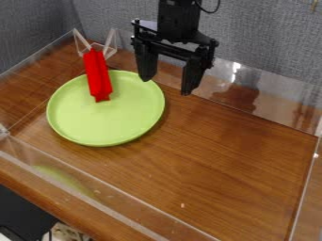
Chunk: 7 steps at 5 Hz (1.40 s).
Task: Put the red object on the right side
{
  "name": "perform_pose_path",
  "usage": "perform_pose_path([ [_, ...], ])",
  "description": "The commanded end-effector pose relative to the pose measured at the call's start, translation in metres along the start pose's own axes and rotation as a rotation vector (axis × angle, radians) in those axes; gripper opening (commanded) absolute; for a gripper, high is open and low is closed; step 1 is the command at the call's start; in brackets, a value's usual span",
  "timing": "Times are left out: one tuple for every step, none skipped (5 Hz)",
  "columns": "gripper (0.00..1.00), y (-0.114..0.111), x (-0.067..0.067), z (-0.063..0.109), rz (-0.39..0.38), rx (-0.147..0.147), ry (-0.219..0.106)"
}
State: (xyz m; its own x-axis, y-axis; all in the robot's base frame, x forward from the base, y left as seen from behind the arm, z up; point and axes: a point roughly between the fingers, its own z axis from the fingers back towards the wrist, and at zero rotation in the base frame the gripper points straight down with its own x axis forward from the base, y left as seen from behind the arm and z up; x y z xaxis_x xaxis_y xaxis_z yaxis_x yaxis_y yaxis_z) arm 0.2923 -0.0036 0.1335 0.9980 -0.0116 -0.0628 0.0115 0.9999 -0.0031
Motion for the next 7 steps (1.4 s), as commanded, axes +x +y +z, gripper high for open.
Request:
perform_pose_path([
  [1.00,0.022,0.004,-0.014,0.053,-0.004,0.018],
  [1.00,0.067,0.010,-0.022,0.182,-0.010,0.004],
  [1.00,0.063,0.038,-0.014,0.282,-0.042,-0.021],
  [1.00,0.084,0.057,-0.012,0.412,-0.059,-0.037],
  [1.00,0.084,0.063,-0.020,0.381,-0.068,-0.046],
  [1.00,0.092,0.064,-0.026,0.360,-0.070,-0.054],
  [1.00,0.105,0.074,-0.028,0.354,-0.068,-0.059],
])
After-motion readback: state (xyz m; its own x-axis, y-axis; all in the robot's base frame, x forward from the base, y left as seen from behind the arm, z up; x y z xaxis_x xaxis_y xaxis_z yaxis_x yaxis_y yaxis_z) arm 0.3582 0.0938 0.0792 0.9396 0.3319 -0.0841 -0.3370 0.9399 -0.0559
